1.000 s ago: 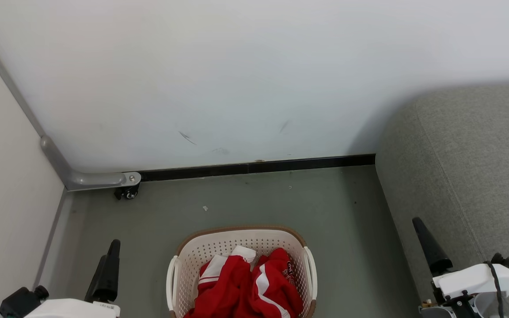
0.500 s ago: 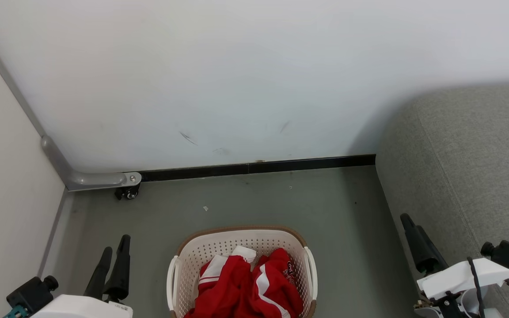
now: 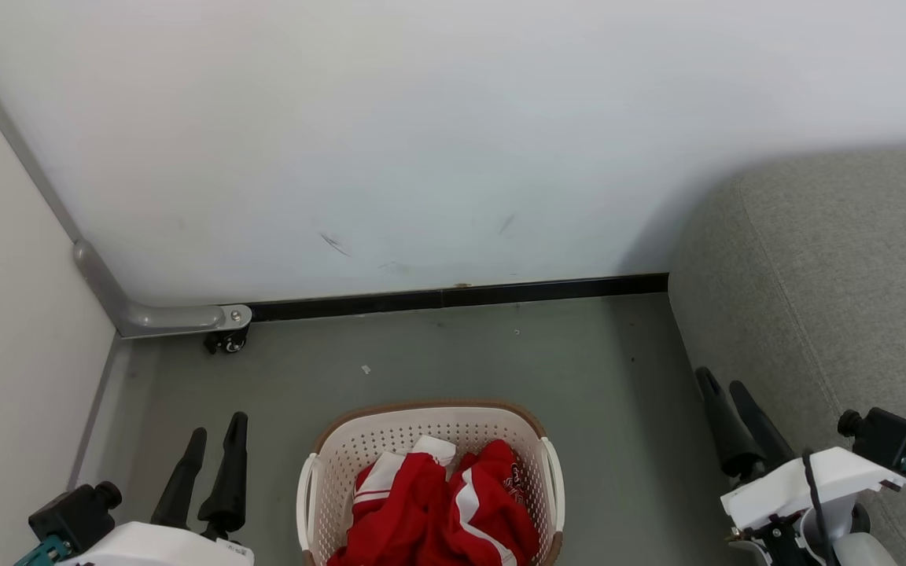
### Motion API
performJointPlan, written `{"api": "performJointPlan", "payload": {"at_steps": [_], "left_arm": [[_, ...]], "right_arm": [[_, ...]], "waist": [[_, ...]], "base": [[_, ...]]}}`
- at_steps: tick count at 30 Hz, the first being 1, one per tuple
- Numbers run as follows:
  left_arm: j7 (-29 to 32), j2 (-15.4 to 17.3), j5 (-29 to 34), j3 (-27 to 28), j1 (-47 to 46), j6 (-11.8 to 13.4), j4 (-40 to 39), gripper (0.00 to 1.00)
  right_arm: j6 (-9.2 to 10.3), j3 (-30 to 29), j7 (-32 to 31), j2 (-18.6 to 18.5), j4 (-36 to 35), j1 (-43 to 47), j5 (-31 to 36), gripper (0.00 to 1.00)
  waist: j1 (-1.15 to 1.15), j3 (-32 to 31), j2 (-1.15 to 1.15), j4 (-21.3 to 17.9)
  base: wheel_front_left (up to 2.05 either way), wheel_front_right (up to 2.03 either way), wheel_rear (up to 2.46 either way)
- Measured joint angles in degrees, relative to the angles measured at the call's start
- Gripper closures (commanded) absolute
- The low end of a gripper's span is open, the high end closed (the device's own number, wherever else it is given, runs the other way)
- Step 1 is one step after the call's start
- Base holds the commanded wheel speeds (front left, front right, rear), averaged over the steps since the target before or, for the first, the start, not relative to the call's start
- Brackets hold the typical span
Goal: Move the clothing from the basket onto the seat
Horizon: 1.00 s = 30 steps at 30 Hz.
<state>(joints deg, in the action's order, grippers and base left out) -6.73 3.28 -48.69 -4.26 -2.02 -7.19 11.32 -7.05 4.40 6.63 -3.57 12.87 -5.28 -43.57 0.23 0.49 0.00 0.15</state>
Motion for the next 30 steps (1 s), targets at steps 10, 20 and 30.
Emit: {"api": "performJointPlan", "payload": {"at_steps": [10, 20, 30], "left_arm": [[-1.53, -0.43, 6.20, -0.20, -0.03, 0.01, -0.05, 0.00], [-3.02, -0.71, 12.06, -0.20, -0.10, 0.05, -0.68, 0.00], [-4.86, -0.80, 18.03, -0.52, -1.00, 0.05, -1.12, 0.00]], "right_arm": [[0.00, 0.38, 1.67, 0.18, -0.23, 0.03, 6.35, 0.00], [-0.01, 1.43, 3.03, 0.18, -0.99, -0.03, 13.14, 0.00], [-0.01, 2.50, 4.65, 0.16, -1.94, -1.23, 20.23, 0.00]], "waist": [[-0.14, 0.11, 0.00, 0.06], [-0.18, 0.08, 0.00, 0.17], [-0.19, 0.21, 0.00, 0.17]], "base": [[0.00, 0.00, 0.00], [0.00, 0.00, 0.00], [0.00, 0.00, 0.00]]}}
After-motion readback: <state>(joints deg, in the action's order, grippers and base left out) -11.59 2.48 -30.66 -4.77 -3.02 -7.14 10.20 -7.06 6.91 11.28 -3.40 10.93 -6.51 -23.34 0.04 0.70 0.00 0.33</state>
